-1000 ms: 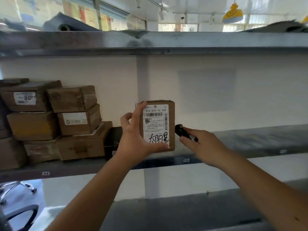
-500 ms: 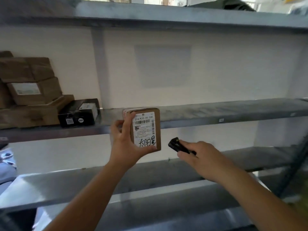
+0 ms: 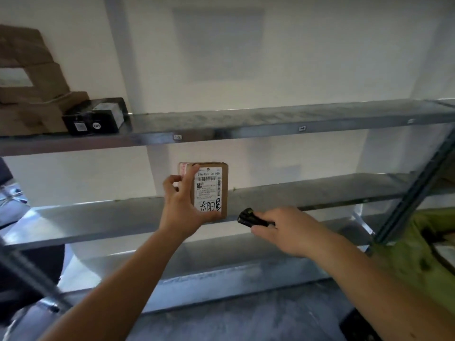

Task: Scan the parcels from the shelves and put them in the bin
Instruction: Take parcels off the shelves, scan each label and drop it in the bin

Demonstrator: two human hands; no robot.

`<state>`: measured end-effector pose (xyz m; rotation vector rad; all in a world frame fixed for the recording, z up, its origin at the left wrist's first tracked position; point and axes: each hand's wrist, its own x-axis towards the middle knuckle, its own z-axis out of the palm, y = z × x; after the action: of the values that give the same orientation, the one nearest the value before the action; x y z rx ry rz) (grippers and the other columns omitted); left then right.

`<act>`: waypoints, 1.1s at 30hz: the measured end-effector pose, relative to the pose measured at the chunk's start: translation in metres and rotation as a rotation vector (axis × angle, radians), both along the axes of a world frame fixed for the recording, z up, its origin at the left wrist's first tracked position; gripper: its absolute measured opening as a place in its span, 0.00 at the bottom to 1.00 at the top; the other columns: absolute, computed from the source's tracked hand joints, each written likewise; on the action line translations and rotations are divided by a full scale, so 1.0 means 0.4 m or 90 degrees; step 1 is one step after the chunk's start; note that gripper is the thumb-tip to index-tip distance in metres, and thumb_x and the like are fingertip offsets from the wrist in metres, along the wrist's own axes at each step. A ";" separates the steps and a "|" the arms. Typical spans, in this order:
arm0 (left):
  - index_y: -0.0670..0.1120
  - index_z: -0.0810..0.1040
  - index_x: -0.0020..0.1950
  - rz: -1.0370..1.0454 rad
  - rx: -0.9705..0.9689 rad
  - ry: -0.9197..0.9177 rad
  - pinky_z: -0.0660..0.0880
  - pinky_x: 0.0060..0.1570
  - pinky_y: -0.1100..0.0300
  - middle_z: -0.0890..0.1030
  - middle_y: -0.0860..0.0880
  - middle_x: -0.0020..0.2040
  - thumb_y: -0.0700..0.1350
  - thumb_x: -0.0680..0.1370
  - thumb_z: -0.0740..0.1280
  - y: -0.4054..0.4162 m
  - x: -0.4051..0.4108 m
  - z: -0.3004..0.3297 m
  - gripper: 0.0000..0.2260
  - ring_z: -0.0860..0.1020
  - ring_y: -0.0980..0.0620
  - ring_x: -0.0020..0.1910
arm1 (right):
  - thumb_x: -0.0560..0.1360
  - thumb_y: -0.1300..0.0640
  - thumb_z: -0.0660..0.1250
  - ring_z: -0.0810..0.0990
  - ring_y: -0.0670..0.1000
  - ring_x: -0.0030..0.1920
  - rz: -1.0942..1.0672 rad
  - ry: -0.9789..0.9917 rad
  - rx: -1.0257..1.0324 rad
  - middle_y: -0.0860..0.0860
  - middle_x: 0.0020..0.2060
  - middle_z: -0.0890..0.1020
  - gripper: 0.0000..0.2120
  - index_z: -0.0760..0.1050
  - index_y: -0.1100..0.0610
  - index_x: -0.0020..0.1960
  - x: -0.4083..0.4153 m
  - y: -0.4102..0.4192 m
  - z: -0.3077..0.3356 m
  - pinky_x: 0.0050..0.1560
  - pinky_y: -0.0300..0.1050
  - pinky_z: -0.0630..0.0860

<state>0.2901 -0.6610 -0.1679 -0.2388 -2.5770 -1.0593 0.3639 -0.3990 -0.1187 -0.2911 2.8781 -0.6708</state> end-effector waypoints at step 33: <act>0.72 0.52 0.77 0.005 0.009 -0.129 0.78 0.66 0.44 0.55 0.53 0.74 0.56 0.59 0.88 0.005 0.147 -0.178 0.58 0.68 0.44 0.71 | 0.81 0.36 0.62 0.82 0.46 0.44 0.000 -0.108 0.076 0.47 0.49 0.83 0.27 0.69 0.43 0.78 0.189 0.007 -0.151 0.51 0.51 0.82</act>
<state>0.3488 -0.6588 -0.2389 -0.1238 -2.7456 -1.1525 0.4395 -0.3961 -0.1791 -0.2066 2.7415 -0.4962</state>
